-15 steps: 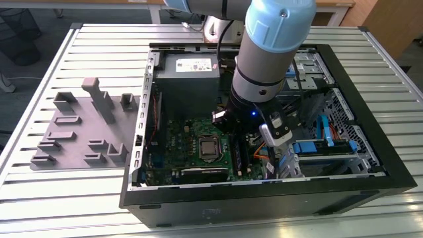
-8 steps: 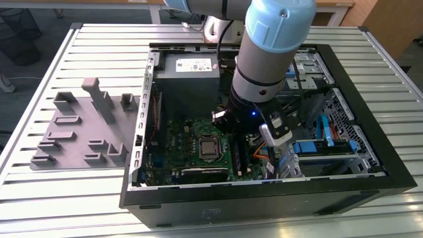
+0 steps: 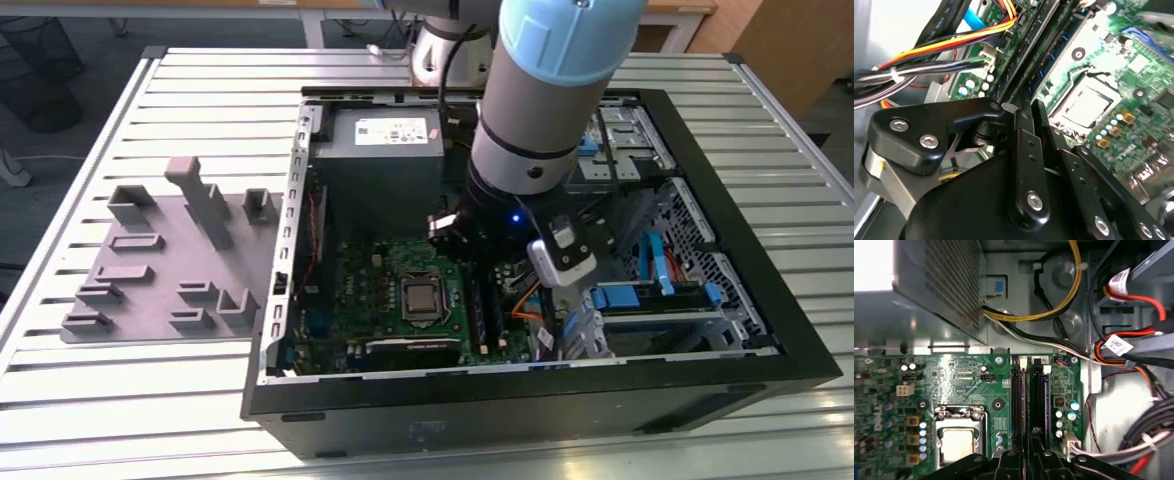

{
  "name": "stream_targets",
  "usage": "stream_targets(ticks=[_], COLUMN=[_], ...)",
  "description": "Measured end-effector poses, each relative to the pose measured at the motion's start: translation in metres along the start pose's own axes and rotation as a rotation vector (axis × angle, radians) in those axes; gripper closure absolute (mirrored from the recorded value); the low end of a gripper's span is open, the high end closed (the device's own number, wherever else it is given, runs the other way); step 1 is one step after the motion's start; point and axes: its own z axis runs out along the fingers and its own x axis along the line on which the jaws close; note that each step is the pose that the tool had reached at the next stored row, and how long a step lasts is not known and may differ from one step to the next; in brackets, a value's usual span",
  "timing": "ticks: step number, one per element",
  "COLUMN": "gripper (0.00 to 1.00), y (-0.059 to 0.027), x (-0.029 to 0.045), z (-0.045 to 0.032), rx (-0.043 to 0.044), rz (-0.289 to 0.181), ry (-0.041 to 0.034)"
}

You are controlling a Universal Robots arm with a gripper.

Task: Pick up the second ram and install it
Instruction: 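Press down the second ram until it locks into place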

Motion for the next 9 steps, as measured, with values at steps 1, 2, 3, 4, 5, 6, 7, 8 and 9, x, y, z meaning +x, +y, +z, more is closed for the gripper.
stream_targets(ticks=[1, 2, 3, 4, 5, 6, 7, 8, 9], gripper=[0.79, 0.79, 0.81, 0.81, 0.87, 0.89, 0.89, 0.89, 0.89], y=[0.0001, 0.0002, 0.0003, 0.0003, 0.0003, 0.0003, 0.0003, 0.0003, 0.0003], x=[0.0001, 0.0002, 0.0003, 0.0003, 0.0003, 0.0003, 0.0003, 0.0002, 0.0003], z=[-0.0037, -0.0065, -0.008, -0.008, -0.008, -0.008, -0.0081, -0.0081, -0.0081], rx=[0.0, 0.0, 0.0, -0.0002, -0.0001, 0.0, 0.0002, 0.0003, 0.0005], rz=[0.0, 0.0, 0.0, 0.0, 0.0, 0.0, 0.0, 0.0, 0.0], ry=[0.0, 0.0001, 0.0001, 0.0, 0.0, 0.0, 0.0, 0.0, 0.0])
